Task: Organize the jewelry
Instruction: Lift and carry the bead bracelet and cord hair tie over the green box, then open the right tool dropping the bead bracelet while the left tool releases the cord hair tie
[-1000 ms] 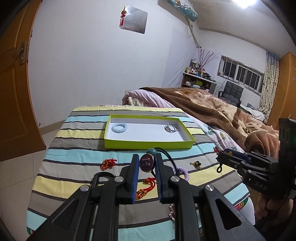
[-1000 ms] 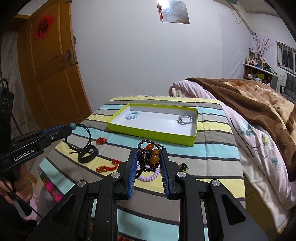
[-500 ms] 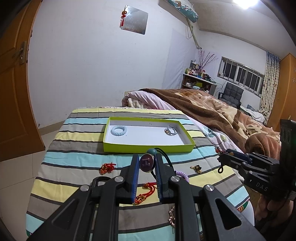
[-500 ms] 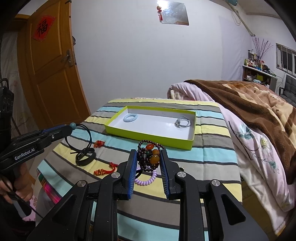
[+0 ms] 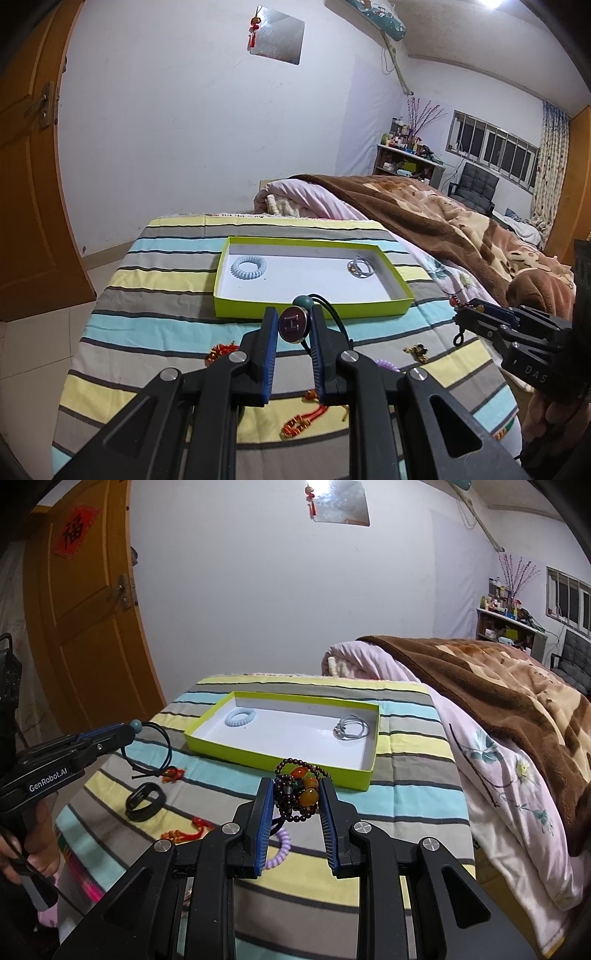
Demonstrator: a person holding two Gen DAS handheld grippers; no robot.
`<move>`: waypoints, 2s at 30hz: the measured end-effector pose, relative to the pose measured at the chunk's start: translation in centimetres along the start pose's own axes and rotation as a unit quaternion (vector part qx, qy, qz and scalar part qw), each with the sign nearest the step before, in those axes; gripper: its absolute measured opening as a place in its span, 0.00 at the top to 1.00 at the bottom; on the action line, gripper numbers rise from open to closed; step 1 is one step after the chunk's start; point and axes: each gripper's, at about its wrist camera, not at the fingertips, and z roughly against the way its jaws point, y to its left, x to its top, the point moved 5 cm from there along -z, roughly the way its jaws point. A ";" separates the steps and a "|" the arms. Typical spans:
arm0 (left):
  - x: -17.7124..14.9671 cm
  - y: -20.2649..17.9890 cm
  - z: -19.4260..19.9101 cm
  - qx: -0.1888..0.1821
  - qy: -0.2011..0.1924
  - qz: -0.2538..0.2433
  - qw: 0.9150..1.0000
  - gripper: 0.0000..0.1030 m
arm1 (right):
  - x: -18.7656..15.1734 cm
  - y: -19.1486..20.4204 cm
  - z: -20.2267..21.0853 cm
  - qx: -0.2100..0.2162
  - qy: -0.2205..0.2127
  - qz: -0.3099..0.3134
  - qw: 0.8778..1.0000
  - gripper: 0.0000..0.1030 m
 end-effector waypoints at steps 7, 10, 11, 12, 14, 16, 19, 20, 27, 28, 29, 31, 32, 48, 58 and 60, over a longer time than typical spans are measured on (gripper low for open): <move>1.2 0.7 -2.7 0.009 0.003 -0.006 1.000 0.83 | 1.2 -1.2 -2.5 -0.011 0.007 0.005 1.000 0.76; 1.9 1.3 -3.9 0.008 0.002 -0.004 1.000 0.83 | 1.9 -1.5 -3.9 -0.014 0.008 0.011 1.000 0.76; 2.2 1.5 -4.4 0.011 0.001 -0.004 1.000 0.83 | 2.1 -1.6 -4.4 -0.015 0.010 0.014 1.000 0.76; 2.4 1.7 -4.9 0.012 0.001 -0.005 1.000 0.83 | 2.4 -1.7 -5.0 -0.016 0.012 0.015 1.000 0.76; 2.8 2.2 -5.7 0.015 0.002 -0.005 1.000 0.83 | 2.8 -2.0 -6.0 -0.017 0.015 0.017 1.000 0.76; 3.2 2.6 -6.6 0.016 0.005 -0.005 1.000 0.83 | 3.3 -2.4 -7.1 -0.020 0.018 0.019 0.999 0.76; 3.6 3.4 -8.1 0.024 0.011 -0.005 1.000 0.83 | 3.7 -3.0 -8.9 -0.024 0.026 0.020 0.999 0.76; 3.7 3.6 -8.5 0.025 0.013 -0.005 1.000 0.83 | 3.8 -3.2 -9.5 -0.026 0.029 0.019 0.999 0.76; 3.4 4.8 -12.2 0.036 0.040 -0.004 0.999 0.83 | 3.7 -4.3 -13.6 -0.032 0.058 0.017 0.998 0.76; 3.3 4.8 -12.6 0.036 0.045 -0.005 0.998 0.83 | 3.6 -4.3 -14.0 -0.033 0.061 0.017 0.997 0.76; 3.2 4.9 -13.0 0.036 0.049 -0.005 0.998 0.83 | 3.5 -4.4 -14.5 -0.034 0.065 0.017 0.997 0.75; 3.0 5.0 -13.9 0.037 0.058 -0.004 0.998 0.83 | 3.4 -4.7 -15.4 -0.038 0.073 0.017 0.996 0.76; 2.9 5.1 -14.4 0.040 0.066 -0.004 0.997 0.83 | 3.4 -4.8 -15.7 -0.039 0.076 0.016 0.996 0.76; 1.7 6.1 -17.0 0.051 0.129 0.017 0.990 0.82 | 2.6 -5.3 -18.0 -0.040 0.110 0.019 0.993 0.75; 1.8 5.9 -16.1 0.047 0.114 0.016 0.992 0.72 | 2.9 -5.2 -17.0 -0.031 0.095 0.012 0.995 0.65; 1.8 5.8 -15.7 0.046 0.112 0.014 0.993 0.72 | 2.9 -5.1 -16.6 -0.031 0.091 0.014 0.995 0.65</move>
